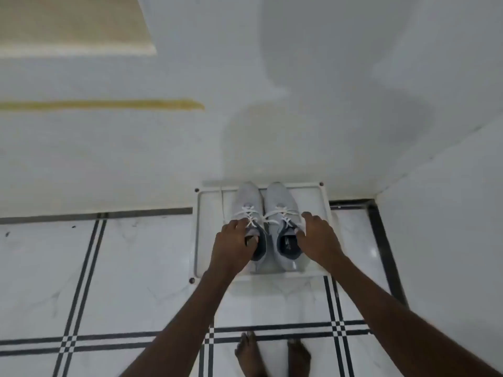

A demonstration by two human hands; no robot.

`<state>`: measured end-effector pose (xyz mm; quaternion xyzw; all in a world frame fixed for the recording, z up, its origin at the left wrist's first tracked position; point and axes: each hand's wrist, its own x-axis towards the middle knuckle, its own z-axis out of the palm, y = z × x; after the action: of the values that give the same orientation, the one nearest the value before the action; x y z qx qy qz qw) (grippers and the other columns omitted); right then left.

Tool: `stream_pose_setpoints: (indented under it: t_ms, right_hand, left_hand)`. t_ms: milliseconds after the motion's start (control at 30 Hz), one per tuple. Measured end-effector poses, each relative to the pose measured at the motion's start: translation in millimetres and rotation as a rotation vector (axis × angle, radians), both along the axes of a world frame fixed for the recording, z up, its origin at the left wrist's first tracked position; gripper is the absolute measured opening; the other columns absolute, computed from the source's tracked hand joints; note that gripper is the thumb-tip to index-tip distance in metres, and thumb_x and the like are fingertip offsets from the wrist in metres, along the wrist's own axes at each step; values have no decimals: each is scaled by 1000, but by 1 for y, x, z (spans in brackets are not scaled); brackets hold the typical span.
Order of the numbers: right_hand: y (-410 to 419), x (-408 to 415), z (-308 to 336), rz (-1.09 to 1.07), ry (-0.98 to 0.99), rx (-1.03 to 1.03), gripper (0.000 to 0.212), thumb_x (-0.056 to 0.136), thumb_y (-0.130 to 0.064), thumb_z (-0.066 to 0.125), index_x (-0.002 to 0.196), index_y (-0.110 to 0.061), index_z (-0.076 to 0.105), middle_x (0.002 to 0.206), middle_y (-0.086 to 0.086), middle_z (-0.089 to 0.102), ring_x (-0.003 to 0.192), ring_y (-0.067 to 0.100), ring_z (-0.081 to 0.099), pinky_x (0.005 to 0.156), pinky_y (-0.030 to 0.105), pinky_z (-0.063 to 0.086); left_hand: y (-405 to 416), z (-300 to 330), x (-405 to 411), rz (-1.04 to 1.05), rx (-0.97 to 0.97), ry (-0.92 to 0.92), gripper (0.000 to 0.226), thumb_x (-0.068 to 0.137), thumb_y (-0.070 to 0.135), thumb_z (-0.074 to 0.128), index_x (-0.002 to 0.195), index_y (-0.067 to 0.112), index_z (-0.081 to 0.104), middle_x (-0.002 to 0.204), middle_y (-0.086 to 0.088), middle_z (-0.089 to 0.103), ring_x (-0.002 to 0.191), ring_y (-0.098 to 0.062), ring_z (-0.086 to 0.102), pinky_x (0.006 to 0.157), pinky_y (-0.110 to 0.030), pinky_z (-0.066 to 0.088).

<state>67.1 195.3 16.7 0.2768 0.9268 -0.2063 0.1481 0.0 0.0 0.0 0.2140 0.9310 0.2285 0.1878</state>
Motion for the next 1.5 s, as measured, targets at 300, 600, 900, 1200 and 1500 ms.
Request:
stream_pose_setpoints:
  t_ms: [300,600,900,1200,1500]
  right_hand:
    - [21,-22,-148,-192,-68,-80,37,82,-13,57,118,-3,51,105,22,67,97,44,63,80,42,51]
    - [30,-19,-166,-189,-29,-1,19,87,-10,52,103,-6,61,98,18,70,90,41,66,72,38,50]
    - [18,36,-107,-154,55,-20,23,87,-10,50,106,-5,61,98,20,68,93,44,63,68,36,39]
    - [-30,147,-92,-155,94,-26,19,86,-10,51,102,-5,61,93,19,69,88,43,64,69,40,47]
    - [-109,295,-161,-204,74,-77,13,86,-9,50,92,-2,60,87,17,67,82,40,64,63,34,43]
  left_hand:
    - [24,-140,-27,184,-64,-39,57,91,18,52,145,22,37,117,-14,56,89,-38,65,71,-38,49]
    - [27,-151,-26,255,-181,31,53,92,6,44,141,23,51,101,-15,71,87,-38,65,74,-40,49]
    - [0,-93,47,352,-37,64,52,92,9,47,141,27,53,99,-10,74,87,-34,67,75,-43,54]
    - [-49,-74,154,324,-1,70,52,92,9,48,141,26,53,101,-10,73,90,-33,66,72,-34,47]
    - [-126,-139,299,332,4,0,50,94,13,46,142,25,52,103,-7,74,91,-28,67,72,-28,43]
